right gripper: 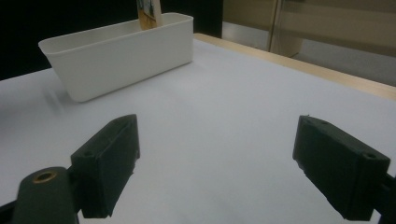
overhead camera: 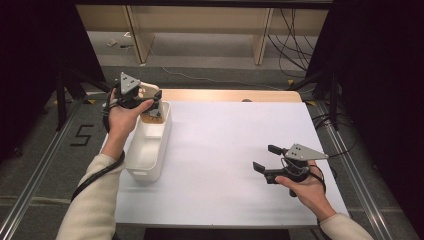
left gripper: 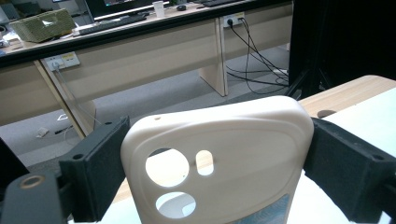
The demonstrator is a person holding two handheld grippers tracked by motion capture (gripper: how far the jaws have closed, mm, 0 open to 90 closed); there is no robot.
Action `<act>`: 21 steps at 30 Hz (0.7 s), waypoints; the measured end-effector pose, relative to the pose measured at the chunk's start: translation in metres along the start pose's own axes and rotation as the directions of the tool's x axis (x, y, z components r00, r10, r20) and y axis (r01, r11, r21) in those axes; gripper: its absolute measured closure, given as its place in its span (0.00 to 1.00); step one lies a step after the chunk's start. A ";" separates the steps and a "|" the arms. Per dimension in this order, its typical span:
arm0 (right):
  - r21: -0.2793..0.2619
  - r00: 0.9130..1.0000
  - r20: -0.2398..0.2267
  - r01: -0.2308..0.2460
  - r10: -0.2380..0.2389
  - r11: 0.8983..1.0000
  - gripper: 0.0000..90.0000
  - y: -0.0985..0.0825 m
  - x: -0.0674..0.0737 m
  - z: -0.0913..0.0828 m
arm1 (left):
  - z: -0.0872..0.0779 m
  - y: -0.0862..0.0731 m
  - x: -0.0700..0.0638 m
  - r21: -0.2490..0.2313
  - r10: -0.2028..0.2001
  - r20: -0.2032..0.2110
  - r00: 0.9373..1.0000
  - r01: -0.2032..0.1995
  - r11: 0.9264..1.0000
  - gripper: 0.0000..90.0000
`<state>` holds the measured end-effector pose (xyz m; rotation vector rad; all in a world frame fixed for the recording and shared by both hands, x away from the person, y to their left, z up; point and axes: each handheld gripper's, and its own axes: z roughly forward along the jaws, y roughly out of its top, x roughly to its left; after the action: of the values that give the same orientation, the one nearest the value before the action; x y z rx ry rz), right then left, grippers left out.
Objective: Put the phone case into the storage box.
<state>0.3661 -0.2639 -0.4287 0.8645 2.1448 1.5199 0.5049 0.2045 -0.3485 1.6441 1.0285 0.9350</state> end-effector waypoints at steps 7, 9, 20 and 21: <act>0.000 1.000 0.001 -0.001 0.001 1.000 0.17 0.000 0.000 0.000 | 0.002 0.000 0.001 0.003 0.004 -0.002 1.000 -0.004 1.000 0.12; 0.000 1.000 0.001 0.000 0.000 1.000 0.17 0.000 0.000 0.000 | 0.002 0.000 0.001 0.002 0.000 -0.003 1.000 0.000 1.000 0.12; -0.001 1.000 -0.002 -0.002 0.002 1.000 0.17 0.000 0.000 0.000 | 0.005 0.000 0.002 0.007 0.002 -0.003 1.000 -0.002 1.000 0.12; -0.001 1.000 -0.002 -0.002 0.002 1.000 0.17 0.000 0.000 0.000 | 0.005 0.000 0.002 0.007 0.001 -0.002 1.000 -0.001 1.000 0.12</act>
<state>0.3662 -0.2637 -0.4289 0.8649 2.1457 1.5231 0.5100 0.2046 -0.3493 1.6492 1.0337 0.9352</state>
